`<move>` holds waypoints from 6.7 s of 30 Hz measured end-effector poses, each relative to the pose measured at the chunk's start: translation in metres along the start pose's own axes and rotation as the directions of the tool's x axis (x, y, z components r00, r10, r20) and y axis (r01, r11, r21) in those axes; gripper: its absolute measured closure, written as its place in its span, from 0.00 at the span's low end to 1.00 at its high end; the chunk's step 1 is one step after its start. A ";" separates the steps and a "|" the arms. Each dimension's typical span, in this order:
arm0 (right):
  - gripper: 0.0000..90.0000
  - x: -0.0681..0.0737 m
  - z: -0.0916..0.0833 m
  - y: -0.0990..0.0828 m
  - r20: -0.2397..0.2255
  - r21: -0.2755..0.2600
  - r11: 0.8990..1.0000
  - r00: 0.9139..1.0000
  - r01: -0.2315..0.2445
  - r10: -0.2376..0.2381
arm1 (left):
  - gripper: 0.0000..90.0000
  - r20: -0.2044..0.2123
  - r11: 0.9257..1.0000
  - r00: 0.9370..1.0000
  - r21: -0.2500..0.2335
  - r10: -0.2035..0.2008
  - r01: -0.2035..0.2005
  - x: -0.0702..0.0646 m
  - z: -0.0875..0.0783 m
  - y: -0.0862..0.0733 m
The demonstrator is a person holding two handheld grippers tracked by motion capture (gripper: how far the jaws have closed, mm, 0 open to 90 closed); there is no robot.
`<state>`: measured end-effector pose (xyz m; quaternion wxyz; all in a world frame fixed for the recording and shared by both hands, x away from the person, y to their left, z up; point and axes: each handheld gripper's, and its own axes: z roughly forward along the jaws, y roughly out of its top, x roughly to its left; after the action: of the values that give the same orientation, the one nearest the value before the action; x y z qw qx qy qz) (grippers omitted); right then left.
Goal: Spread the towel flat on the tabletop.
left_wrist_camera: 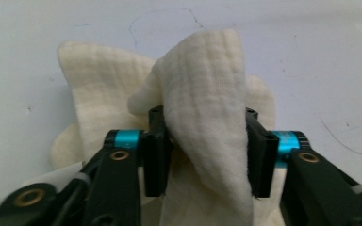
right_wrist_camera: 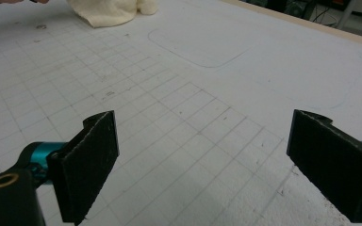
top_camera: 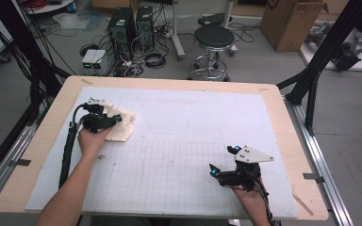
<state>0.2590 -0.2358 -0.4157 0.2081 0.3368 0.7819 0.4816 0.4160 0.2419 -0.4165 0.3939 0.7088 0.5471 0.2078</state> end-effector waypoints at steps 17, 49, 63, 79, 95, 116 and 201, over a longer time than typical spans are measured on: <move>0.10 0.000 0.001 0.000 -0.005 0.000 1.000 1.000 0.007 -0.007 | 0.87 0.040 1.000 0.999 -0.014 0.025 -0.025 -0.007 -0.011 0.003; 0.10 0.002 0.001 0.001 0.006 0.004 1.000 1.000 0.006 -0.006 | 0.86 0.327 0.993 0.944 -0.116 0.044 -0.006 -0.142 -0.046 0.003; 0.10 0.001 -0.002 0.000 0.010 -0.003 1.000 1.000 0.016 -0.016 | 0.85 0.365 0.994 0.927 -0.094 0.088 -0.057 -0.203 -0.024 -0.015; 0.10 0.006 0.002 0.000 -0.024 0.019 1.000 0.999 0.023 -0.022 | 0.59 0.319 0.992 0.940 -0.061 0.122 -0.109 -0.198 -0.005 -0.032; 0.18 0.028 0.025 0.013 -0.142 0.067 0.995 0.988 0.071 -0.061 | 0.43 0.312 0.969 0.926 -0.194 0.210 -0.154 -0.146 -0.069 -0.037; 0.70 0.042 0.090 0.018 -0.270 0.237 0.954 0.956 0.183 -0.116 | 0.41 0.258 0.941 0.918 -0.237 0.301 -0.243 -0.094 -0.114 -0.089; 0.98 0.015 0.020 -0.003 -0.294 0.200 0.962 0.948 0.184 -0.120 | 0.94 0.409 0.910 0.820 -0.078 0.401 -0.406 -0.164 -0.070 -0.061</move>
<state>0.2608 -0.2133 -0.4270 0.0931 0.2252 0.8765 0.4151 0.2763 0.1169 -0.4001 0.4438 0.8385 0.2894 0.1273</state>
